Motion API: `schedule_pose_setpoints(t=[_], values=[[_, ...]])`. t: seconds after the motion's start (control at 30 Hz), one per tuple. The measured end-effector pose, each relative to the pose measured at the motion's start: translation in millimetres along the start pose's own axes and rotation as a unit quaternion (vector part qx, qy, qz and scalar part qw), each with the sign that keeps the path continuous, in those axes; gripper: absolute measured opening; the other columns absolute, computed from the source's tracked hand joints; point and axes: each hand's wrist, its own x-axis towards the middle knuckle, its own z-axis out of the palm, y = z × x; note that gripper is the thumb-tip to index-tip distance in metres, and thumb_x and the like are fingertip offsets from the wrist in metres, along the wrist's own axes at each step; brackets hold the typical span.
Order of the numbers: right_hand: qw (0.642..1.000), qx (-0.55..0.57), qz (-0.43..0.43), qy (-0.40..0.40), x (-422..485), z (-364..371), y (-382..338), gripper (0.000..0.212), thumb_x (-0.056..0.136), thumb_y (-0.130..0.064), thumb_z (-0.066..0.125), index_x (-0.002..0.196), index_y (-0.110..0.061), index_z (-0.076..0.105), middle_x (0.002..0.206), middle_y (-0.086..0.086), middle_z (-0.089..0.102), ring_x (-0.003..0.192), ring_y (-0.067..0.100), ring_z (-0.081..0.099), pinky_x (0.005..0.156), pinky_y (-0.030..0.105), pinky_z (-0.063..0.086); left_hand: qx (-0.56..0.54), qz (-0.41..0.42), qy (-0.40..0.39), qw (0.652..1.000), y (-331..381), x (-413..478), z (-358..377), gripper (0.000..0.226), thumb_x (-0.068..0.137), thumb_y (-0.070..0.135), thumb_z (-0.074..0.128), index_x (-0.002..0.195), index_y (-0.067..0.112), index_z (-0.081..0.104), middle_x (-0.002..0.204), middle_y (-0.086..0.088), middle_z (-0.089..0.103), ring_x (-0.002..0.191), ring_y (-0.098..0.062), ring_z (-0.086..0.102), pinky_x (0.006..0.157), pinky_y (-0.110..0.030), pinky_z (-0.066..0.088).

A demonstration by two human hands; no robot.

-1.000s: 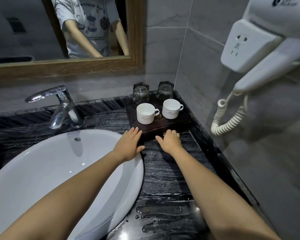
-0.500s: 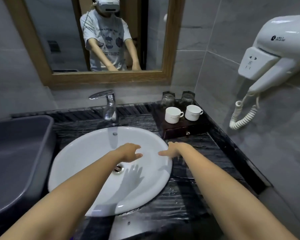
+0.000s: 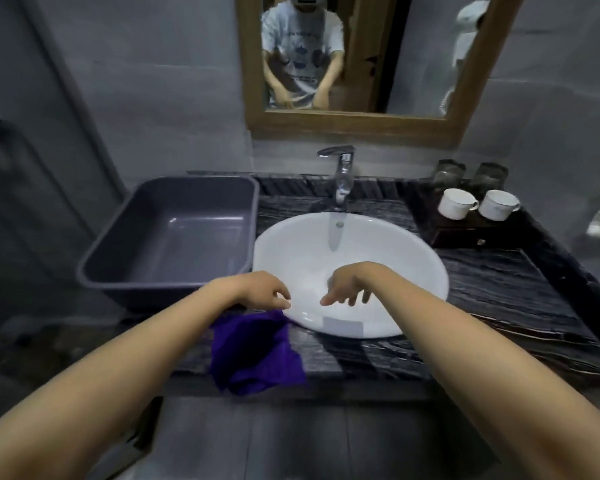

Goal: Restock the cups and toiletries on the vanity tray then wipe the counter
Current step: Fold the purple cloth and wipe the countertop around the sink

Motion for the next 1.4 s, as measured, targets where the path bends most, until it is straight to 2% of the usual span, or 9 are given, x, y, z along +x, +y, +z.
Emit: schedule_pose_setpoints(t=[0.2, 0.4, 0.63, 0.87, 1.0, 1.13, 1.23, 1.3, 1.4], values=[[0.995, -0.027, -0.093, 0.025, 4.8, 18.9, -68.4, 0.046, 0.092, -0.033, 0.058, 0.122, 0.001, 0.059, 0.102, 0.01, 0.061, 0.089, 0.023, 0.058, 0.085, 0.038, 0.053, -0.045, -0.073, 0.038, 0.996, -58.8, -55.9, 41.1, 0.038, 0.089, 0.037, 0.054, 0.122, 0.019, 0.06, 0.126, -0.003, 0.063, 0.115, -0.02, 0.057, 0.091, -0.023, 0.039], [0.972, -0.111, -0.177, 0.104, 27.4, 69.1, -99.6, 0.044, 0.092, -0.034, 0.057, 0.127, -0.007, 0.058, 0.13, 0.015, 0.06, 0.12, 0.03, 0.055, 0.098, 0.033, 0.043, -0.122, -0.132, 0.123, 0.976, -78.9, -67.3, 93.9, 0.041, 0.086, 0.025, 0.06, 0.125, 0.014, 0.056, 0.123, -0.008, 0.064, 0.113, -0.022, 0.058, 0.096, -0.029, 0.043], [0.934, -0.111, -0.207, 0.27, 52.5, 139.3, -80.0, 0.047, 0.092, -0.032, 0.053, 0.134, -0.013, 0.049, 0.133, 0.011, 0.048, 0.12, 0.031, 0.043, 0.103, 0.039, 0.038, -0.122, -0.16, 0.192, 0.96, -72.1, -42.6, 132.6, 0.052, 0.093, 0.019, 0.048, 0.142, 0.01, 0.034, 0.151, -0.014, 0.032, 0.137, -0.029, 0.03, 0.115, -0.032, 0.021], [0.927, -0.016, -0.213, 0.308, 56.5, 140.5, -73.9, 0.048, 0.089, -0.026, 0.061, 0.131, -0.006, 0.049, 0.129, 0.016, 0.047, 0.116, 0.033, 0.046, 0.101, 0.039, 0.04, -0.066, -0.219, 0.21, 0.95, -63.2, -20.9, 133.6, 0.063, 0.088, 0.02, 0.053, 0.143, 0.007, 0.025, 0.135, -0.021, 0.039, 0.122, -0.038, 0.035, 0.104, -0.046, 0.036], [0.934, -0.031, -0.194, 0.297, 57.9, 140.0, -78.4, 0.039, 0.088, -0.022, 0.061, 0.121, -0.003, 0.055, 0.126, 0.017, 0.049, 0.115, 0.034, 0.047, 0.098, 0.041, 0.041, -0.072, -0.26, 0.203, 0.941, -62.2, -16.6, 120.5, 0.052, 0.08, 0.023, 0.064, 0.124, 0.001, 0.046, 0.124, -0.023, 0.045, 0.12, -0.039, 0.038, 0.102, -0.045, 0.038], [0.943, 0.023, -0.201, 0.265, 55.0, 133.4, -79.0, 0.053, 0.083, -0.02, 0.065, 0.13, -0.005, 0.045, 0.131, 0.017, 0.043, 0.119, 0.035, 0.048, 0.1, 0.041, 0.042, -0.134, -0.274, 0.208, 0.929, -58.4, -21.7, 115.3, 0.037, 0.073, 0.019, 0.064, 0.107, 0.008, 0.057, 0.118, -0.019, 0.046, 0.115, -0.038, 0.039, 0.099, -0.04, 0.04], [0.941, 0.079, -0.221, 0.245, 51.2, 127.7, -75.3, 0.067, 0.087, -0.021, 0.061, 0.144, -0.01, 0.03, 0.139, 0.017, 0.033, 0.119, 0.036, 0.05, 0.101, 0.04, 0.043, -0.236, -0.205, 0.245, 0.918, -52.6, -30.0, 109.9, 0.023, 0.069, 0.008, 0.067, 0.084, 0.016, 0.052, 0.095, -0.011, 0.056, 0.093, -0.028, 0.05, 0.074, -0.025, 0.039], [0.94, 0.085, -0.234, 0.232, 49.0, 123.8, -69.9, 0.059, 0.09, -0.019, 0.056, 0.144, -0.015, 0.034, 0.141, 0.014, 0.031, 0.121, 0.033, 0.049, 0.102, 0.039, 0.043, -0.302, -0.16, 0.256, 0.904, -48.1, -39.3, 103.1, 0.03, 0.067, 0.003, 0.07, 0.075, 0.021, 0.047, 0.071, 0.002, 0.055, 0.075, -0.019, 0.05, 0.058, -0.02, 0.035], [0.94, 0.064, -0.244, 0.23, 44.2, 117.5, -60.0, 0.038, 0.09, -0.017, 0.057, 0.127, -0.012, 0.054, 0.132, 0.013, 0.046, 0.118, 0.032, 0.05, 0.099, 0.036, 0.042, -0.354, -0.099, 0.25, 0.896, -41.8, -50.6, 91.6, 0.032, 0.067, 0.003, 0.075, 0.073, 0.023, 0.05, 0.068, 0.005, 0.057, 0.068, -0.013, 0.05, 0.067, -0.027, 0.042]])
